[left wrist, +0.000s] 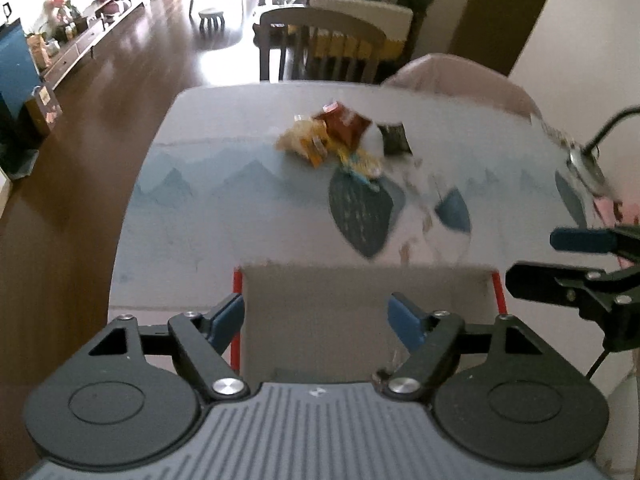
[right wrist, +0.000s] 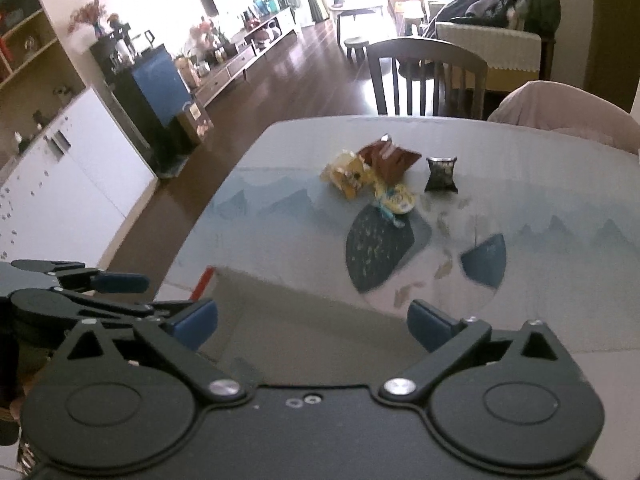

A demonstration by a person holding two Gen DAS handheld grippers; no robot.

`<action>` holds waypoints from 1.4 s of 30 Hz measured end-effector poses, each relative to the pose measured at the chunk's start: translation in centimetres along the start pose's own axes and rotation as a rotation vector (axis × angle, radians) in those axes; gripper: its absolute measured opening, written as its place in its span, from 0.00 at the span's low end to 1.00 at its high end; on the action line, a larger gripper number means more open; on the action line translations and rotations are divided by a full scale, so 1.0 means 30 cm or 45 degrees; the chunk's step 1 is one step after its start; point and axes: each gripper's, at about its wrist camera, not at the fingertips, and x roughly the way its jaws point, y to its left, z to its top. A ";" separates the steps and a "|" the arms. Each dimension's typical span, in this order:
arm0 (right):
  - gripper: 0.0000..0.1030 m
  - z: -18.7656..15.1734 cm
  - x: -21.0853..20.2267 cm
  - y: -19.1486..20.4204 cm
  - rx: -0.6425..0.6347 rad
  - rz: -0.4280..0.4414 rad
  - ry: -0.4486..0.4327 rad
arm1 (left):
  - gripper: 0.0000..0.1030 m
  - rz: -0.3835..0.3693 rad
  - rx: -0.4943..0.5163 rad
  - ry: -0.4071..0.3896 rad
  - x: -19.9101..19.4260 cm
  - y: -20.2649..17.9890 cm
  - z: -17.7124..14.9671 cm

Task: Organize snacks
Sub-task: 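Move both tools back over the snack pile, then grasp the black sesame packet with the right tool while the left tool grasps the yellow packet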

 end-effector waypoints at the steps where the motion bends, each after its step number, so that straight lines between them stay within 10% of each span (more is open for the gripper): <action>1: 0.99 0.015 0.005 -0.009 0.003 0.004 -0.003 | 0.77 0.003 -0.006 -0.013 0.005 0.003 0.026; 25: 0.99 0.497 0.379 -0.344 0.058 -0.105 0.097 | 0.77 0.093 0.203 0.016 0.381 -0.082 0.565; 42: 0.87 0.569 0.807 -0.558 0.185 -0.155 0.288 | 0.76 0.081 0.314 0.161 0.789 -0.103 0.683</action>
